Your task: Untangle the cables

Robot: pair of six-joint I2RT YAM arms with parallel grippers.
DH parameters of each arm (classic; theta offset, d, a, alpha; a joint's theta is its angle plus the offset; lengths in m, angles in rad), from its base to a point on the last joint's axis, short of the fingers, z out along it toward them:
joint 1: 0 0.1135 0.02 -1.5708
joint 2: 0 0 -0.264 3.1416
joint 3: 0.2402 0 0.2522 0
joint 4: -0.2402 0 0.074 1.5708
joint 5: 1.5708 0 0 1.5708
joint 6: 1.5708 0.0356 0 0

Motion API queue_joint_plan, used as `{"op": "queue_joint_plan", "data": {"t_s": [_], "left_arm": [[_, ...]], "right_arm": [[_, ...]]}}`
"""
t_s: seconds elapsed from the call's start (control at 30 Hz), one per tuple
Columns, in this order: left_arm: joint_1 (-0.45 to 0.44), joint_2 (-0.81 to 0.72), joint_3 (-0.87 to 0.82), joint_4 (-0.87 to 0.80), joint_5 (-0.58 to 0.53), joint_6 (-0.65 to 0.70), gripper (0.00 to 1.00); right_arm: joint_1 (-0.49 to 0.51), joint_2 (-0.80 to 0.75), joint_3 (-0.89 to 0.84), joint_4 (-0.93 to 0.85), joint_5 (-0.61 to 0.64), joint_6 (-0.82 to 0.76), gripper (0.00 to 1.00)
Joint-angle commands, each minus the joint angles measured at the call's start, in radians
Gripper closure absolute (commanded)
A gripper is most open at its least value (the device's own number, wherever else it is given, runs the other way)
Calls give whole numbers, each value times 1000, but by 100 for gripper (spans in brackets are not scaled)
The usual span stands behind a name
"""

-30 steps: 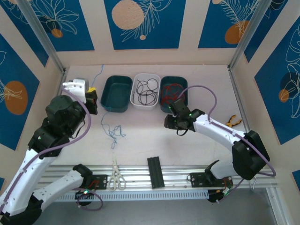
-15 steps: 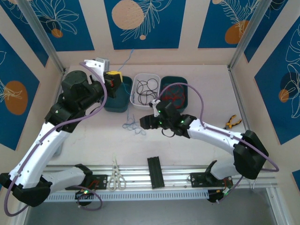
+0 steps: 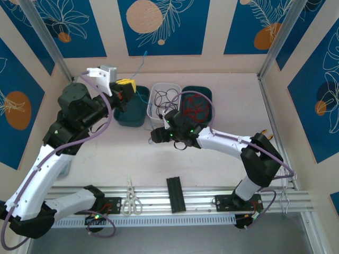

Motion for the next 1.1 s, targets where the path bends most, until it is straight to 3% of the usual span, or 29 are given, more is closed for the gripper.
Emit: {"op": "queue_joint_plan", "data": {"t_s": [0.0, 0.63, 0.73, 0.87, 1.07], "left_arm": [[6, -18, -3, 32, 27, 3, 100], [5, -16, -15, 61, 69, -18, 100], [5, -21, -17, 70, 83, -24, 100], [6, -44, -21, 68, 84, -22, 100], [6, -115, -39, 32, 0, 43, 100]], "right_arm": [[-4, 19, 26, 14, 13, 28, 37], [6, 76, 7, 67, -6, 68, 40], [15, 105, 21, 87, 27, 91, 46], [25, 142, 43, 68, 122, 127, 62], [9, 141, 13, 30, 205, 192, 81]]}}
